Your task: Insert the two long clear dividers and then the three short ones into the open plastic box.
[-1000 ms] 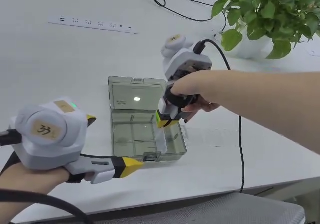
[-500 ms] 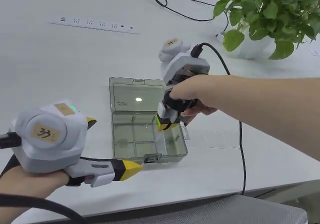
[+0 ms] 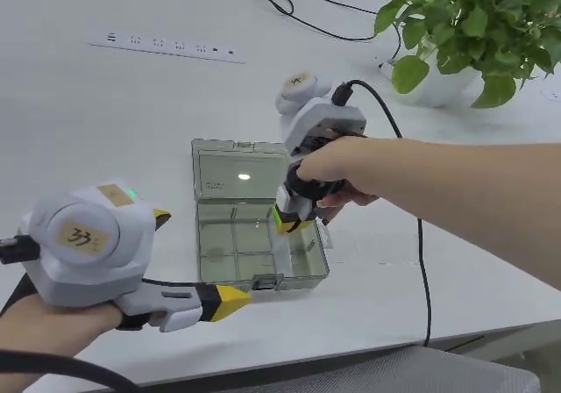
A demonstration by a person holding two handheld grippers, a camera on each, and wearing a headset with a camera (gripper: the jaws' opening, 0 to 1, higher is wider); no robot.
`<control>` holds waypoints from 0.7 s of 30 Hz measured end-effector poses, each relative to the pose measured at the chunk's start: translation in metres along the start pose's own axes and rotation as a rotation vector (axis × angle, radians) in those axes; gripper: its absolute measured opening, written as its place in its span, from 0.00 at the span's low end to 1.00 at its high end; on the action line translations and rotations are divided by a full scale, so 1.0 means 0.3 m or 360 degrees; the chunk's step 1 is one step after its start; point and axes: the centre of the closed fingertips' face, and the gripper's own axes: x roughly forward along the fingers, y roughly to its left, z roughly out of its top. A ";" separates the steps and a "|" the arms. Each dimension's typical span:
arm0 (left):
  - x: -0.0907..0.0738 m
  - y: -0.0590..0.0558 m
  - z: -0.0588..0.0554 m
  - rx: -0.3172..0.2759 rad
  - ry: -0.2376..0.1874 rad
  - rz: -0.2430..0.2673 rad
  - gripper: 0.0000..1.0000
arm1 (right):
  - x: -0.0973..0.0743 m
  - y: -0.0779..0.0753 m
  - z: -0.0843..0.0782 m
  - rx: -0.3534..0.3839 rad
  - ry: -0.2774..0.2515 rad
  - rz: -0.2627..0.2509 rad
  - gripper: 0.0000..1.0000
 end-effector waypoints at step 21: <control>-0.007 0.004 -0.005 0.0004 0.0009 0.0016 0.89 | 0.016 0.041 0.001 -0.0016 -0.0064 0.0135 0.20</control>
